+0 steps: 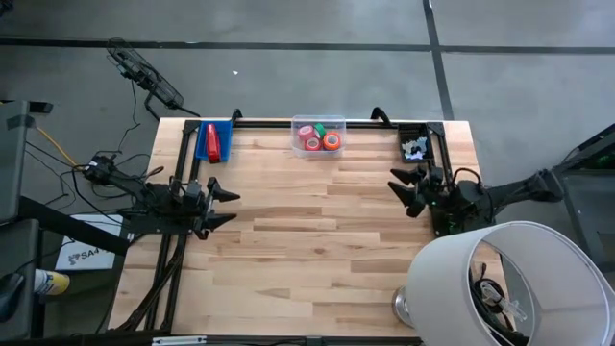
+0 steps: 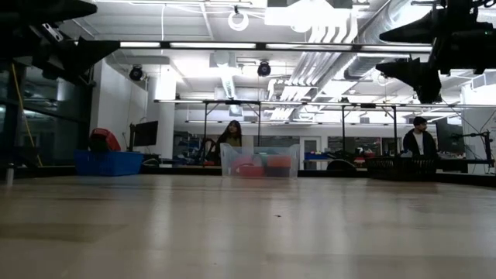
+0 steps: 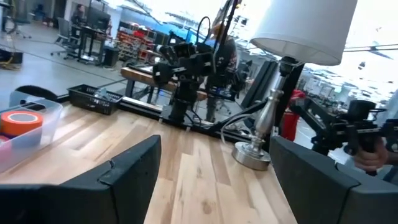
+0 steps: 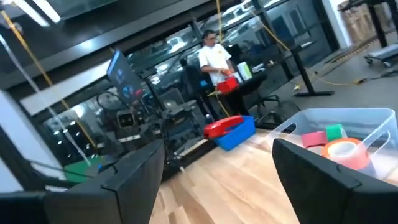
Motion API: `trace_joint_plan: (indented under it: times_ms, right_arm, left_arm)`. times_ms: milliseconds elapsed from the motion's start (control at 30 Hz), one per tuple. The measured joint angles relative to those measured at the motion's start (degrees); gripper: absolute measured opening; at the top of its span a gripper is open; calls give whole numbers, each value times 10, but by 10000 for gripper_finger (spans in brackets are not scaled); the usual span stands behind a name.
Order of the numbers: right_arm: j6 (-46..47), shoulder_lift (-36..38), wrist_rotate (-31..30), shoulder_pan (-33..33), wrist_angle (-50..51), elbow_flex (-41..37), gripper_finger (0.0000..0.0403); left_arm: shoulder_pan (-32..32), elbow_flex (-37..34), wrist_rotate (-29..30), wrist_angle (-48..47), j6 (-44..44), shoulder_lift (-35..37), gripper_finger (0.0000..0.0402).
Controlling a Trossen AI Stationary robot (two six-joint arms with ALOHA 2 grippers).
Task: Pick and place Stapler, Stapler remover, tape
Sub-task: Return to Home Position
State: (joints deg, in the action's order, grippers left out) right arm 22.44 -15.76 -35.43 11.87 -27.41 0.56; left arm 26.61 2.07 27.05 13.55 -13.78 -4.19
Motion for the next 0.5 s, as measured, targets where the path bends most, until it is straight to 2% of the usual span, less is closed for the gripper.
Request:
trace_joint_plan:
  times_ms: [233, 500]
  right_arm:
    - [-8, 77, 122, -78, 89, 0, 291]
    - [-7, 143, 213, -124, 245, 3, 291]
  left_arm:
    - [0, 0, 29, -34, 0, 0, 296]
    - [0, 0, 31, -78, 0, 0, 296]
